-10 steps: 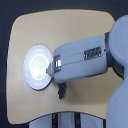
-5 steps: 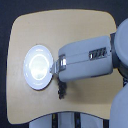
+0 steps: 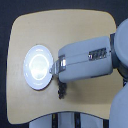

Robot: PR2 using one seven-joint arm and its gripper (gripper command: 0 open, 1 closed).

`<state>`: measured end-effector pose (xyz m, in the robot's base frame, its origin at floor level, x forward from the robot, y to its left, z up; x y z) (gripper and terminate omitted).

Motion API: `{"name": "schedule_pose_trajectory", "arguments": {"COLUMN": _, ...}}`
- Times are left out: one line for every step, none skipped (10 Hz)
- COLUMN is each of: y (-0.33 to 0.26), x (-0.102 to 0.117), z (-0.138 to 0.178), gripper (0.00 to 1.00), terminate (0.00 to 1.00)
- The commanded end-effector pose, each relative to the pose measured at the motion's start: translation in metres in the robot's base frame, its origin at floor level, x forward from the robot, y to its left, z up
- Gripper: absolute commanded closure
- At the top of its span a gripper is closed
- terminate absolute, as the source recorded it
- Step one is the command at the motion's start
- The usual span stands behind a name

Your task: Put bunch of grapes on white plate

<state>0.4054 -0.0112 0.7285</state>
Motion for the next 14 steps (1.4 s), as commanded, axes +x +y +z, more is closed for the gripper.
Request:
{"name": "schedule_pose_trajectory", "arguments": {"y": 0.015, "x": -0.002, "z": -0.017, "gripper": 0.0, "terminate": 0.0}}
{"name": "schedule_pose_trajectory", "arguments": {"y": 0.014, "x": -0.002, "z": -0.012, "gripper": 0.0, "terminate": 0.0}}
{"name": "schedule_pose_trajectory", "arguments": {"y": 0.013, "x": -0.001, "z": -0.011, "gripper": 0.0, "terminate": 0.0}}
{"name": "schedule_pose_trajectory", "arguments": {"y": 0.012, "x": 0.001, "z": -0.01, "gripper": 1.0, "terminate": 0.0}}
{"name": "schedule_pose_trajectory", "arguments": {"y": 0.011, "x": 0.003, "z": -0.009, "gripper": 1.0, "terminate": 0.0}}
{"name": "schedule_pose_trajectory", "arguments": {"y": 0.009, "x": 0.004, "z": -0.009, "gripper": 1.0, "terminate": 0.0}}
{"name": "schedule_pose_trajectory", "arguments": {"y": 0.007, "x": 0.005, "z": -0.008, "gripper": 1.0, "terminate": 0.0}}
{"name": "schedule_pose_trajectory", "arguments": {"y": 0.007, "x": 0.006, "z": -0.008, "gripper": 1.0, "terminate": 0.0}}
{"name": "schedule_pose_trajectory", "arguments": {"y": 0.006, "x": 0.008, "z": -0.007, "gripper": 1.0, "terminate": 0.0}}
{"name": "schedule_pose_trajectory", "arguments": {"y": 0.006, "x": 0.011, "z": -0.007, "gripper": 1.0, "terminate": 0.0}}
{"name": "schedule_pose_trajectory", "arguments": {"y": 0.004, "x": 0.014, "z": -0.006, "gripper": 1.0, "terminate": 0.0}}
{"name": "schedule_pose_trajectory", "arguments": {"y": 0.003, "x": 0.015, "z": -0.006, "gripper": 1.0, "terminate": 0.0}}
{"name": "schedule_pose_trajectory", "arguments": {"y": 0.002, "x": 0.017, "z": -0.005, "gripper": 1.0, "terminate": 0.0}}
{"name": "schedule_pose_trajectory", "arguments": {"y": 0.002, "x": 0.018, "z": -0.004, "gripper": 1.0, "terminate": 0.0}}
